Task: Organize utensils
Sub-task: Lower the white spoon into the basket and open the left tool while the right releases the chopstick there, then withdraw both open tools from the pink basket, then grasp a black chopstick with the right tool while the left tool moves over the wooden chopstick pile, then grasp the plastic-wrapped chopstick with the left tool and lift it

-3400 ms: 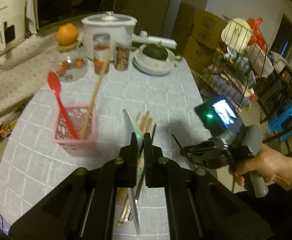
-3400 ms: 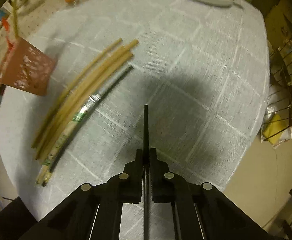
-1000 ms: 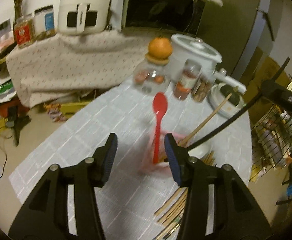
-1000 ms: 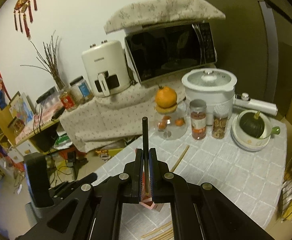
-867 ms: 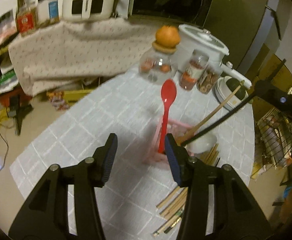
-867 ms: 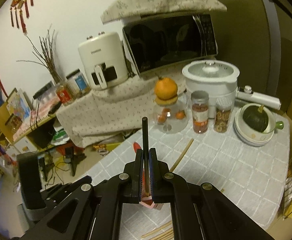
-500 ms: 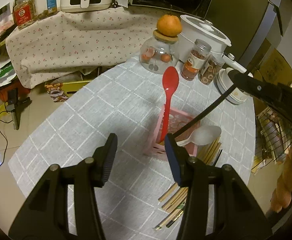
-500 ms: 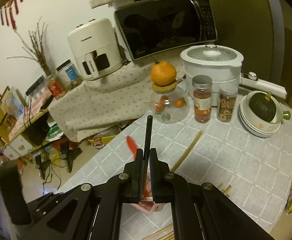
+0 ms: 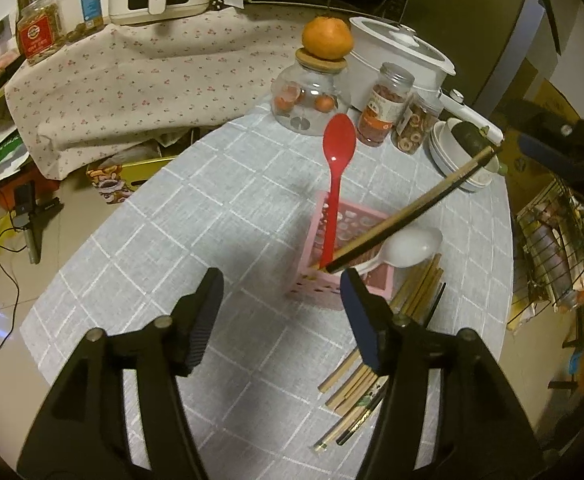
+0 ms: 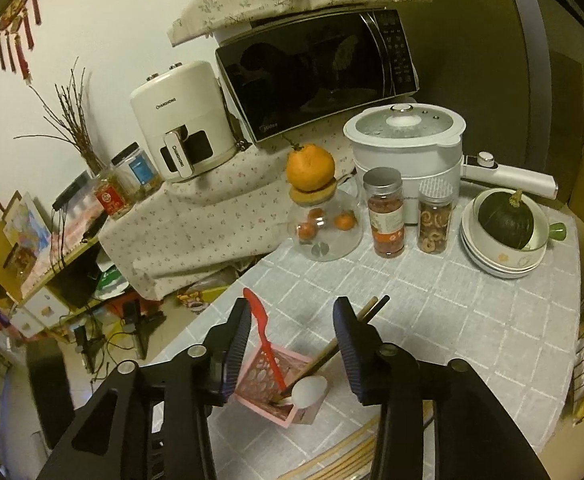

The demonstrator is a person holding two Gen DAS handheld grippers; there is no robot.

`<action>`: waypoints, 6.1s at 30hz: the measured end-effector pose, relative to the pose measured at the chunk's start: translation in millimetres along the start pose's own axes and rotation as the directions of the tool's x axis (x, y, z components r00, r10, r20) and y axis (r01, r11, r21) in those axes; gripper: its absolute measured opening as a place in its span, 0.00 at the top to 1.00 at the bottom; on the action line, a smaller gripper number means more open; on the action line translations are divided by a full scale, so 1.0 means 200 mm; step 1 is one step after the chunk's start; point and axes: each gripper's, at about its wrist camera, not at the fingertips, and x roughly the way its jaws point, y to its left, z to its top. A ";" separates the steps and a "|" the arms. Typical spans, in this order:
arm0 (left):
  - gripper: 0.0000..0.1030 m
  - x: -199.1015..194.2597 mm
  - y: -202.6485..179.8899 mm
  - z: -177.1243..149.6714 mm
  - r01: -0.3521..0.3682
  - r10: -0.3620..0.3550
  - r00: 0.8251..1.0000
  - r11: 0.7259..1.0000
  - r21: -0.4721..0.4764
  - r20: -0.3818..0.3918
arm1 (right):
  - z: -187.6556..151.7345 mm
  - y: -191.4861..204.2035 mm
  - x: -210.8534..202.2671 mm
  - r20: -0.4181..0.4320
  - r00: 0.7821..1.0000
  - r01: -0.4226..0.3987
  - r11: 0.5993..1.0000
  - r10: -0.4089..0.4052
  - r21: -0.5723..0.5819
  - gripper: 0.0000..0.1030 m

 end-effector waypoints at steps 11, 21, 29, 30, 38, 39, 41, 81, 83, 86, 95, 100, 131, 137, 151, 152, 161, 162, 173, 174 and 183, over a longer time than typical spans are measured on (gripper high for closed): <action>0.19 -0.05 -0.10 -0.05 0.026 -0.024 0.999 0.997 0.071 -0.024 | -0.11 -0.20 -0.15 -0.080 0.992 0.102 0.994 -0.099 0.033 0.25; 0.17 -0.05 -0.12 -0.12 0.028 -0.020 0.996 0.996 0.089 -0.089 | -0.32 -0.41 -0.05 -0.280 0.934 0.242 0.970 -0.223 0.035 0.21; 0.17 0.04 -0.10 -0.16 0.000 0.013 0.993 0.993 0.114 -0.116 | -0.48 -0.50 0.15 -0.432 0.867 0.282 0.959 -0.248 0.017 0.21; 0.17 0.06 -0.10 -0.16 0.003 0.012 0.992 0.993 0.116 -0.125 | -0.50 -0.51 0.18 -0.455 0.857 0.282 0.959 -0.242 0.022 0.21; 0.17 0.12 -0.11 -0.19 -0.007 0.032 0.986 0.989 0.151 -0.166 | -0.63 -0.59 0.40 -0.551 0.790 0.324 0.946 -0.271 -0.001 0.21; 0.17 0.12 -0.11 -0.19 -0.007 0.033 0.985 0.988 0.152 -0.169 | -0.64 -0.60 0.42 -0.558 0.786 0.325 0.946 -0.268 0.004 0.21; 0.17 0.12 -0.11 -0.19 -0.005 0.033 0.984 0.988 0.154 -0.175 | -0.65 -0.61 0.45 -0.563 0.783 0.330 0.944 -0.267 0.012 0.23; 0.72 0.28 -0.52 -0.55 0.353 -0.198 0.917 0.810 0.469 -0.347 | -0.77 -0.64 0.10 -0.547 0.834 0.136 0.987 -0.070 0.082 0.95; 0.73 0.31 -0.54 -0.53 0.374 -0.222 0.908 0.810 0.451 -0.354 | -0.78 -0.67 0.07 -0.547 0.835 0.135 0.987 -0.064 0.091 0.95; 0.74 0.34 -0.59 -0.52 0.385 -0.233 0.904 0.808 0.446 -0.358 | -0.78 -0.72 0.03 -0.549 0.834 0.140 0.985 -0.062 0.100 0.94; 0.74 0.46 -0.68 -0.50 0.366 -0.211 0.905 0.829 0.423 -0.370 | -0.80 -0.83 -0.02 -0.554 0.831 0.150 0.979 -0.051 0.135 0.94; 0.74 0.50 -0.71 -0.50 0.339 -0.185 0.912 0.842 0.419 -0.366 | -0.81 -0.85 -0.02 -0.554 0.831 0.151 0.978 -0.045 0.146 0.94; 0.74 0.53 -0.71 -0.45 0.341 -0.172 0.900 0.851 0.399 -0.401 | -0.81 -0.86 0.00 -0.566 0.824 0.157 0.975 -0.041 0.158 0.94; 0.74 0.60 -0.71 -0.43 0.297 -0.143 0.912 0.877 0.379 -0.385 | -0.81 -0.86 0.01 -0.568 0.822 0.160 0.975 -0.044 0.156 0.94; 0.89 0.38 -0.75 -0.39 0.241 -0.142 0.956 0.878 0.413 -0.256 | -0.71 -0.76 -0.16 -0.462 0.880 0.179 0.978 -0.110 0.109 0.95; 0.90 0.34 -0.74 -0.38 0.236 -0.146 0.961 0.878 0.417 -0.236 | -0.70 -0.74 -0.18 -0.449 0.886 0.176 0.980 -0.116 0.094 0.95; 0.89 0.05 -0.60 -0.31 0.198 -0.184 0.980 0.887 0.417 -0.073 | -0.62 -0.53 -0.31 -0.332 0.927 0.167 0.985 -0.173 -0.047 0.95; 0.89 0.03 -0.59 -0.30 0.192 -0.185 0.981 0.889 0.417 -0.058 | -0.61 -0.51 -0.33 -0.318 0.932 0.166 0.984 -0.176 -0.059 0.95; 0.89 -0.21 -0.44 -0.19 0.194 -0.253 0.958 0.917 0.349 0.133 | -0.50 -0.32 -0.42 -0.205 0.967 0.130 0.985 -0.152 -0.116 0.95; 0.89 -0.22 -0.43 -0.18 0.197 -0.259 0.956 0.918 0.345 0.142 | -0.48 -0.31 -0.42 -0.197 0.969 0.125 0.985 -0.147 -0.119 0.95; 0.89 -0.31 -0.39 -0.09 0.203 -0.278 0.933 0.931 0.302 0.231 | -0.34 -0.20 -0.50 -0.100 0.991 0.074 0.992 -0.084 -0.102 0.95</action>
